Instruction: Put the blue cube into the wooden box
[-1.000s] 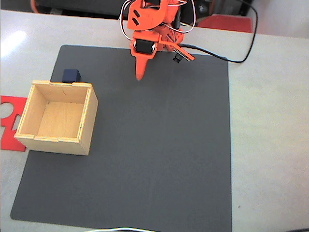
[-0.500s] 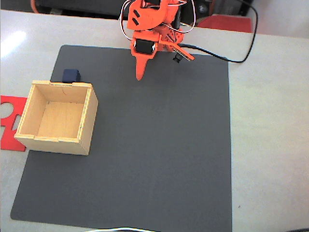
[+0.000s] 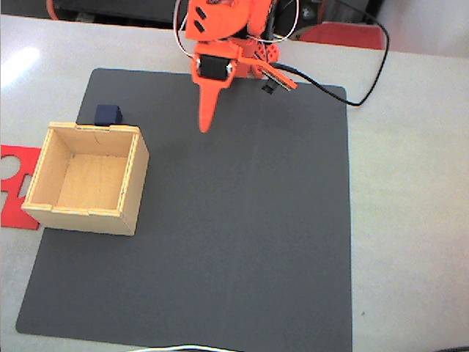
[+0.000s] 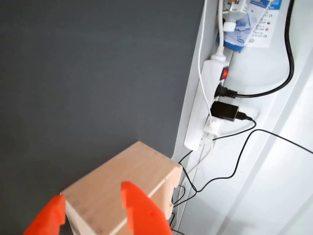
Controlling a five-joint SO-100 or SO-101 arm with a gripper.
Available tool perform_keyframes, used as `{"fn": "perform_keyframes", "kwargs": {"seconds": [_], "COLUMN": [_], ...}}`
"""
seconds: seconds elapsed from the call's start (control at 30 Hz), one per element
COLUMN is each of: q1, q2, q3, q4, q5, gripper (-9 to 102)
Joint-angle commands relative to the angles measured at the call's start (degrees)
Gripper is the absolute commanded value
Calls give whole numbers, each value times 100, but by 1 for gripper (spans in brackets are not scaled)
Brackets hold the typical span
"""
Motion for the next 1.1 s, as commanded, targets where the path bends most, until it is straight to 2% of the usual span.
{"fn": "perform_keyframes", "kwargs": {"seconds": [0.0, 0.13, 0.37, 0.6, 0.83, 1.07], "q1": [404, 940, 1230, 1811, 2531, 3393], "q2": [-949, -1521, -1204, -352, -475, -1380], "q3": [-1661, -2892, -3173, -3129, -3111, -3164], "q4": [527, 1468, 2725, 2874, 2312, 1925], "q5": [-185, -773, -2531, -4228, -3902, -2364], "gripper": [12, 12, 13, 13, 13, 12]}}
